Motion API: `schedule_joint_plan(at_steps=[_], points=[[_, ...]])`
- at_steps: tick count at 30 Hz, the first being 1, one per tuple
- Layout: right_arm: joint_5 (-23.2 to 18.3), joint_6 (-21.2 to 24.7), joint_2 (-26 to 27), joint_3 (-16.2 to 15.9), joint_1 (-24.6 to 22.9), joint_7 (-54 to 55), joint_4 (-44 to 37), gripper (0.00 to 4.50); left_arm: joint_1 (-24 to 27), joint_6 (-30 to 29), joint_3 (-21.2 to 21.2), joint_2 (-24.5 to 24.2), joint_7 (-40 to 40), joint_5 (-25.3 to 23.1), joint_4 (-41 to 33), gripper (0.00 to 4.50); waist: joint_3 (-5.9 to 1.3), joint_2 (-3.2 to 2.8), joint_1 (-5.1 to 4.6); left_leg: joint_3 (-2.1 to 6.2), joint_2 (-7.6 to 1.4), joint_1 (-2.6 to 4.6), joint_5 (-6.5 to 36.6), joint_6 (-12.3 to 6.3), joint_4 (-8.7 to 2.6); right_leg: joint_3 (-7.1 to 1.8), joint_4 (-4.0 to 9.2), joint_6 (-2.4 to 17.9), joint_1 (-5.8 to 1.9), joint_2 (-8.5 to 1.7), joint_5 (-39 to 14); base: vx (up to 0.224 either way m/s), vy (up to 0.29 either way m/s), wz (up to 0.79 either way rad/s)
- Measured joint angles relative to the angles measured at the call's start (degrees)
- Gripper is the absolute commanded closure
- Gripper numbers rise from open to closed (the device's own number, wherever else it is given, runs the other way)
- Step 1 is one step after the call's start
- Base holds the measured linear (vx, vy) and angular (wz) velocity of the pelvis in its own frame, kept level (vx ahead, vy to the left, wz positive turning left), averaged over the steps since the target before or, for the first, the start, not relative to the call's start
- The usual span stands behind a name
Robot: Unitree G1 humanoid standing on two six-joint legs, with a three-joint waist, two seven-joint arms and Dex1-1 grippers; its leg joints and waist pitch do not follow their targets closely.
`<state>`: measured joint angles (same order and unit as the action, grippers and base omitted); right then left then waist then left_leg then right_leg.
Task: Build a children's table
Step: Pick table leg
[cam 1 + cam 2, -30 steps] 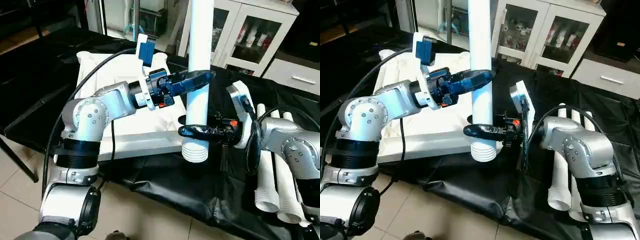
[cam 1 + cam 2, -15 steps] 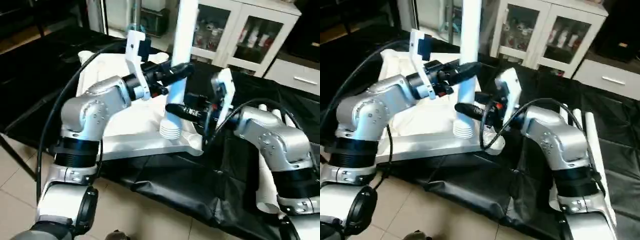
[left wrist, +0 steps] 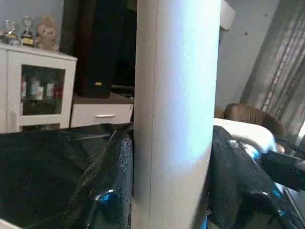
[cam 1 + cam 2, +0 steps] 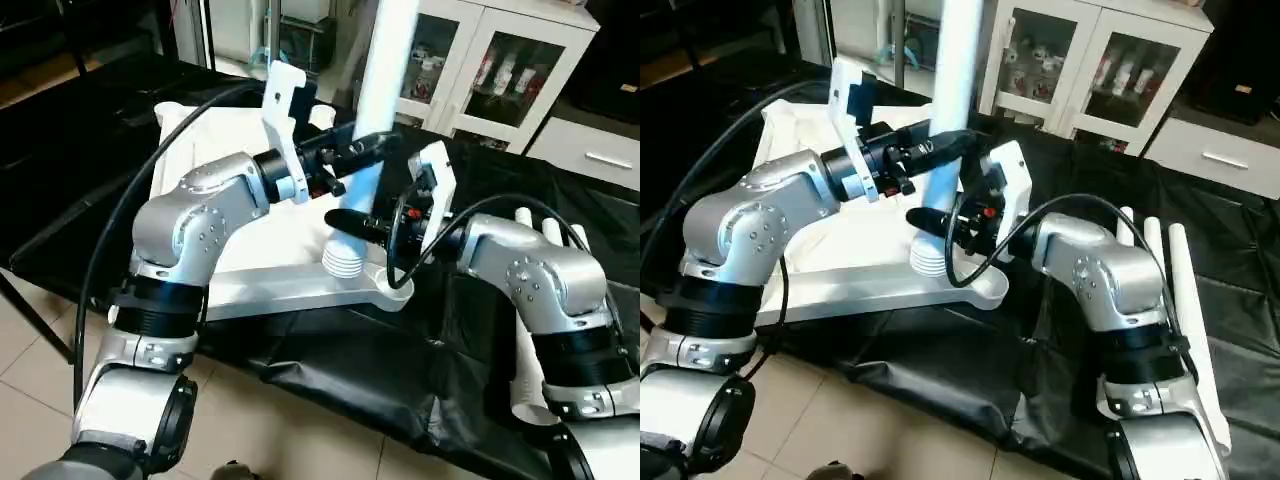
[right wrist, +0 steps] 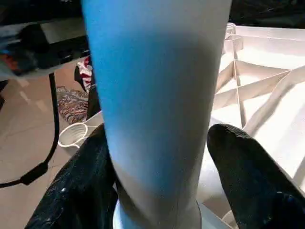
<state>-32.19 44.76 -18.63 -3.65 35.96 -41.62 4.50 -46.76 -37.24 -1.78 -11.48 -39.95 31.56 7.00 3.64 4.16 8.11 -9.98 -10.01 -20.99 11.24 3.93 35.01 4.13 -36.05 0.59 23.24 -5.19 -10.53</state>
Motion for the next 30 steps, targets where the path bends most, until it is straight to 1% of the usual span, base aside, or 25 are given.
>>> schedule_joint_plan(at_steps=[4, 5, 6, 8, 9, 10, 12, 13, 14, 15, 17, 27, 28, 30], points=[[-0.60, 1.11, -0.01, 0.00, 0.00, -0.29, 0.04, 1.40, 0.75, 0.06, -0.74, 0.05, -1.03, -0.06, -0.46, 2.66, 0.00, 0.00, -0.02, 0.00, 0.00, 0.00, 0.00, 0.00, 0.00, 0.00, 0.00, 0.00, 0.00, 0.00, 0.00, 0.000, 0.000, 0.00], [-0.73, 1.46, -0.01, 0.00, 0.00, -0.35, 0.04, 1.69, 0.96, 0.06, -0.82, 0.06, -1.10, -0.06, -0.57, 2.66, 0.00, 0.00, -0.03, 0.00, 0.00, 0.02, 0.00, 0.00, 0.00, 0.00, -0.01, 0.00, 0.00, 0.00, 0.00, 0.000, 0.000, 0.00], [-0.82, 1.80, -0.03, 0.00, 0.00, -0.44, 0.04, 1.76, 1.03, 0.06, -0.87, 0.05, -1.20, -0.07, -0.60, 2.66, 0.00, 0.00, -0.04, 0.00, 0.00, 0.02, 0.00, 0.00, 0.00, 0.00, -0.01, 0.00, 0.00, 0.00, 0.00, 0.000, 0.000, 0.00], [-1.02, 2.34, -0.07, -0.01, 0.00, -0.86, 0.02, 1.76, 1.12, 0.06, -0.95, 0.02, -1.52, -0.19, -0.60, 2.66, 0.00, 0.00, -0.04, 0.00, 0.00, 0.02, 0.00, 0.00, 0.00, 0.00, -0.02, 0.00, 0.00, 0.00, 0.00, 0.000, 0.000, 0.00], [-1.19, 2.51, -0.07, -0.03, 0.00, -1.14, -0.04, 1.95, 1.12, 0.06, -0.96, 0.01, -1.59, -0.29, -0.60, 2.66, 0.00, 0.00, -0.03, 0.00, 0.00, 0.02, 0.00, 0.00, 0.00, 0.00, -0.02, 0.00, 0.00, 0.00, 0.00, 0.000, 0.000, 0.00], [-1.24, 2.58, -0.07, -0.04, 0.00, -1.27, -0.08, 1.95, 1.12, 0.07, -0.96, -0.02, -1.73, -0.29, -0.61, 2.66, 0.00, 0.00, -0.02, 0.00, 0.00, 0.01, 0.00, 0.00, 0.00, 0.00, -0.02, 0.00, 0.00, 0.00, 0.00, 0.000, 0.000, 0.00], [-1.28, 2.64, -0.07, -0.10, 0.00, -1.42, -0.08, 2.22, 1.13, 0.26, -1.17, -0.25, -1.95, -0.33, -0.62, 2.66, 0.00, 0.00, 0.00, 0.00, 0.00, 0.02, 0.00, 0.00, 0.00, 0.00, -0.02, 0.00, 0.00, 0.00, 0.00, 0.000, 0.000, 0.00], [-1.36, 2.69, -0.07, -0.20, 0.00, -1.49, -0.10, 2.22, 1.13, 0.41, -1.37, -0.40, -2.01, -0.40, -0.63, 2.66, 0.00, 0.00, -0.01, 0.00, 0.00, 0.01, 0.00, 0.00, 0.00, 0.00, -0.02, 0.00, 0.00, 0.00, 0.00, 0.000, 0.000, 0.00], [-1.38, 2.75, -0.07, -0.52, 0.00, -1.55, -0.38, 2.40, 1.14, 0.43, -1.50, -0.43, -2.08, -0.43, -0.62, 2.66, 0.00, 0.00, -0.01, 0.00, 0.00, 0.01, 0.00, 0.00, 0.00, 0.00, -0.02, 0.00, 0.00, 0.00, 0.00, 0.000, 0.000, 0.00], [-1.39, 2.81, -0.09, -0.54, 0.00, -1.55, -0.39, 2.40, 1.15, 0.43, -1.54, -0.45, -2.17, -0.45, -0.62, 2.66, 0.00, 0.00, -0.01, 0.00, 0.00, 0.01, -0.01, 0.01, 0.00, 0.00, -0.02, 0.00, 0.00, 0.00, 0.00, 0.000, 0.000, 0.00], [-1.40, 2.99, -0.11, -0.63, 0.00, -1.60, -0.62, 2.54, 1.16, 0.43, -1.55, -0.49, -2.26, -0.45, -0.62, 2.66, 0.00, 0.00, -0.01, 0.00, 0.00, 0.01, -0.01, 0.01, 0.00, 0.00, -0.02, 0.00, 0.00, 0.00, 0.00, 0.000, 0.000, 0.00], [-1.34, 3.45, -0.25, -0.64, 0.00, -1.89, -1.07, 2.62, 1.16, 0.43, -1.52, -0.54, -2.63, -0.43, -0.63, 2.66, 0.00, 0.00, -0.01, 0.00, 0.00, 0.01, -0.01, 0.01, 0.00, 0.00, -0.02, 0.00, 0.00, 0.00, 0.00, 0.000, 0.000, 0.00], [-1.31, 3.45, -0.25, -0.64, 0.00, -1.82, -1.07, 2.62, 1.16, 0.43, -1.52, -0.52, -2.36, -0.52, -0.64, 2.31, 0.00, 0.00, -0.01, 0.00, 0.00, 0.01, -0.01, 0.01, 0.00, 0.00, -0.02, 0.00, 0.00, 0.00, 0.00, 0.000, 0.000, 0.00], [-1.28, 3.44, -0.23, -0.63, -0.04, -1.69, -1.07, 2.62, 1.15, 0.43, -1.29, -0.40, -1.50, -0.69, -0.64, 1.96, 0.00, 0.00, -0.01, 0.00, 0.00, 0.01, -0.01, 0.02, 0.00, 0.00, -0.02, 0.00, 0.00, 0.00, 0.00, 0.000, 0.000, 0.00]])
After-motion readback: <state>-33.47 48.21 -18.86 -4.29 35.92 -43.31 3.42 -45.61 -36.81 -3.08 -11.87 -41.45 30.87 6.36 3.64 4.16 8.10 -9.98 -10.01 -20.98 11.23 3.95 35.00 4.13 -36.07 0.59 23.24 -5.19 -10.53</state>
